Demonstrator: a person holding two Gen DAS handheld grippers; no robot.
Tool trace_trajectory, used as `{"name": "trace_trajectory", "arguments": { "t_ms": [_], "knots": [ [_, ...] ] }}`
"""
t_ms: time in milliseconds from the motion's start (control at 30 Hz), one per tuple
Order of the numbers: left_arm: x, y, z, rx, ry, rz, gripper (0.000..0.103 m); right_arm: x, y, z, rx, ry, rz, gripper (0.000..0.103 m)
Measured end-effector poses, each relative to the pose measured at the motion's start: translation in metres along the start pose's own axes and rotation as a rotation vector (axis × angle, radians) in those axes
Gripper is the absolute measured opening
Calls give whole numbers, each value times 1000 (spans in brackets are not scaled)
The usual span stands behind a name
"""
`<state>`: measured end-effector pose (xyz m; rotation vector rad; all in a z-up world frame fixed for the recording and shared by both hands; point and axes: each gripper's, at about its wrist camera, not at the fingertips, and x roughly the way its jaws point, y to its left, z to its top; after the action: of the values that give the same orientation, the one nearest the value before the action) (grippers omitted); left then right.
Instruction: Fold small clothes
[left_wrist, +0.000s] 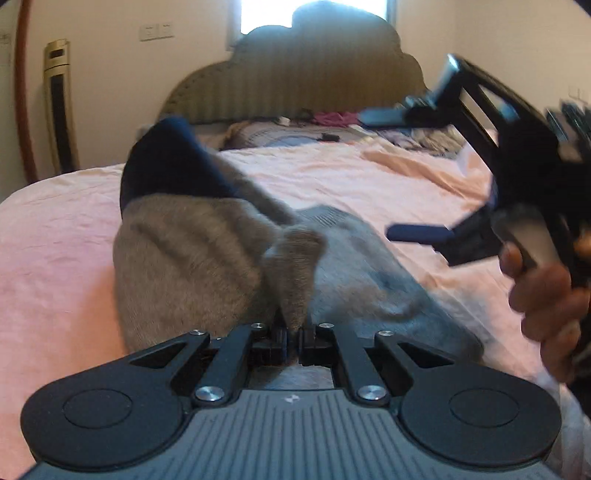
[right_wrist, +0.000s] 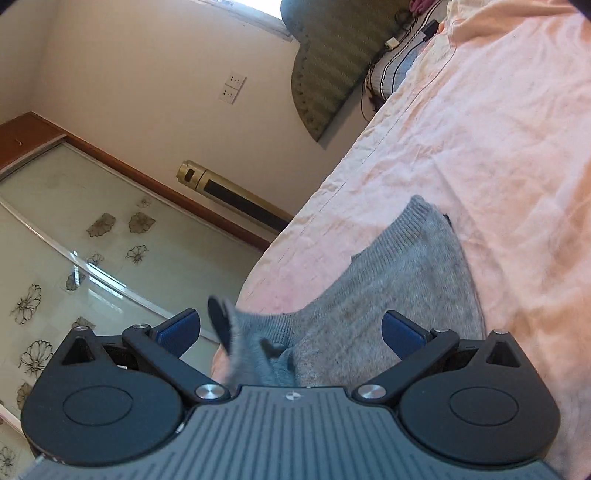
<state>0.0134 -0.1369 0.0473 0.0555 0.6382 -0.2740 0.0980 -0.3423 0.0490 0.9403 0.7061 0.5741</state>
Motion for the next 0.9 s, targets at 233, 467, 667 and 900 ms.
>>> {"name": "trace_trajectory", "arguments": {
  "t_ms": [233,467,667,900],
  "knots": [
    [1,-12,-7,28,11,-54,5,52,-10,8,-5,238,-60,103],
    [-2,-34,-6,152,-21,-87,5,97,-12,20,34,304,-25,102],
    [5,-34,-2,172,-24,-115,5,104,3,31,-152,315,-137,21],
    [26,-47,-11,214,59,-248,5,48,-27,36,-157,214,-232,19]
  ]
}}
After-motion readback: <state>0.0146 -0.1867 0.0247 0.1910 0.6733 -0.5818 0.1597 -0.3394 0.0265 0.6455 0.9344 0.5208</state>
